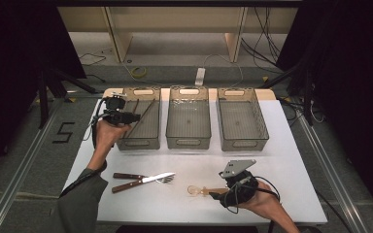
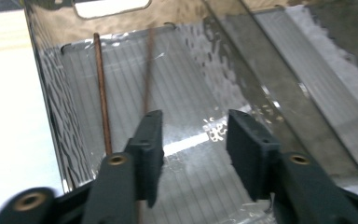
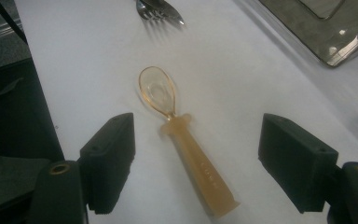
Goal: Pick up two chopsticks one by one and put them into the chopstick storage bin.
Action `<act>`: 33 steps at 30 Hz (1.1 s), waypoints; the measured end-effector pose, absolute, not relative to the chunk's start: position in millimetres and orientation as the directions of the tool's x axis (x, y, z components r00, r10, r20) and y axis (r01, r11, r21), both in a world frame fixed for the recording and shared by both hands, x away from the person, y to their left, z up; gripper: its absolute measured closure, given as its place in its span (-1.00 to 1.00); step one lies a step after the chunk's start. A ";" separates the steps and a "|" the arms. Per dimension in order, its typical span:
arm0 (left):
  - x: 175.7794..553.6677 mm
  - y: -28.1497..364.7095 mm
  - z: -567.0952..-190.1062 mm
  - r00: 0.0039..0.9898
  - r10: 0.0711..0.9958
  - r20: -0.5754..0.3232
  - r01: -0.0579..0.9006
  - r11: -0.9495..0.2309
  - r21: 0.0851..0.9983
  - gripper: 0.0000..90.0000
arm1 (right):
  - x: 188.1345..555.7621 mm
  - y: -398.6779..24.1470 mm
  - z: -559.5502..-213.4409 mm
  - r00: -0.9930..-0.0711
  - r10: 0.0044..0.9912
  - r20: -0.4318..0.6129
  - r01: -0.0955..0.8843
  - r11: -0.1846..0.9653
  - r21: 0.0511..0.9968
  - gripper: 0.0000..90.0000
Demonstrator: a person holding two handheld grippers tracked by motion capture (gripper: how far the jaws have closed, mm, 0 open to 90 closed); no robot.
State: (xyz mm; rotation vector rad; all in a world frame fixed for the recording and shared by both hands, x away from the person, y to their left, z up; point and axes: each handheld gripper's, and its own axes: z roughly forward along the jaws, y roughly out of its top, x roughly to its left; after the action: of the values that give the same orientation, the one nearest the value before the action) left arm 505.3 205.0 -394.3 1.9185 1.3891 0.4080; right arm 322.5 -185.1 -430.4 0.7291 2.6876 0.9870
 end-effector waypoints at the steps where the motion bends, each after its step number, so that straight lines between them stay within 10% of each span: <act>1: 501.8 205.0 -392.8 0.370 0.914 -0.168 0.683 -0.145 0.716 0.13 | 322.7 -185.2 -430.5 -0.862 0.507 -0.006 0.382 0.658 0.649 -0.38; 12: 457.6 194.3 -389.9 0.480 0.847 -0.229 0.640 -0.159 0.752 -0.39 | 322.6 -181.8 -430.2 -0.863 0.505 -0.007 0.381 0.660 0.648 -0.38; 33: 407.5 182.3 -402.8 0.597 0.779 -0.193 0.546 -0.218 0.809 -0.58 | 329.8 -176.6 -436.8 -0.870 0.493 -0.016 0.374 0.680 0.630 -0.38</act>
State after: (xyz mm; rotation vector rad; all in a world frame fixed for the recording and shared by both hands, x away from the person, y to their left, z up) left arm 407.5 182.3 -402.8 1.9003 1.0619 0.3161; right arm 329.8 -176.6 -436.8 0.7055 2.7072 0.9542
